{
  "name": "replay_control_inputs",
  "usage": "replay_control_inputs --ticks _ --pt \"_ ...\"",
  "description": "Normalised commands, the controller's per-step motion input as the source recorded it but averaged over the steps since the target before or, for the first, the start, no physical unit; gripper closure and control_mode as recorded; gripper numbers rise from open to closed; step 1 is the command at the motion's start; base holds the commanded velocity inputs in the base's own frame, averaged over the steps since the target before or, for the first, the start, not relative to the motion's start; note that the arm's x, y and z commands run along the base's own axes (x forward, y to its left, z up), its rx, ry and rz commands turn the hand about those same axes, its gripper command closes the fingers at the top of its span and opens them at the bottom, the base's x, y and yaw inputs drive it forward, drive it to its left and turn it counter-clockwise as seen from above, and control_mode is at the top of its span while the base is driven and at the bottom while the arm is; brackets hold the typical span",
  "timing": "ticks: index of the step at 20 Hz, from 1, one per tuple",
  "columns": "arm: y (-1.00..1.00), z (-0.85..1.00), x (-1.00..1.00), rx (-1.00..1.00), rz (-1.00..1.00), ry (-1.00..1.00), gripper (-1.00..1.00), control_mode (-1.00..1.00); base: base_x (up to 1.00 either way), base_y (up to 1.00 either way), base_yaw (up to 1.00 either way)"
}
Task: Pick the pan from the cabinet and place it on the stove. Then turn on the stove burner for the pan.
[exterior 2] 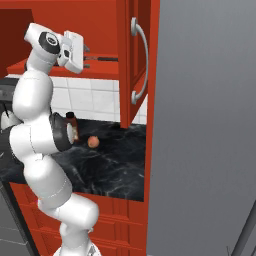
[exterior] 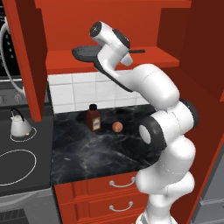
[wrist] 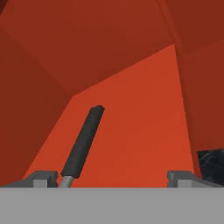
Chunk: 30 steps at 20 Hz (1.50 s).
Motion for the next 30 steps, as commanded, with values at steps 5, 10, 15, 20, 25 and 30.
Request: replay_control_inputs --ticks 5,10,15,20,25,30 --pt "0.00 -0.07 0.31 0.00 0.00 0.02 -1.00 -1.00 0.00 0.00 0.00" --pt "0.00 -0.05 0.28 0.00 0.00 0.01 -1.00 -1.00 0.00 0.00 0.00" --pt "0.00 0.00 0.25 0.00 0.00 0.02 -1.00 -1.00 0.00 0.00 0.00" --pt "0.00 0.00 0.08 0.00 0.00 0.03 -1.00 -1.00 0.00 0.00 0.00" --pt "0.00 -0.07 0.01 0.00 0.00 0.01 -1.00 -1.00 0.00 0.00 0.00" --pt "0.00 -0.06 0.03 0.00 0.00 0.01 -1.00 -1.00 0.00 0.00 0.00"
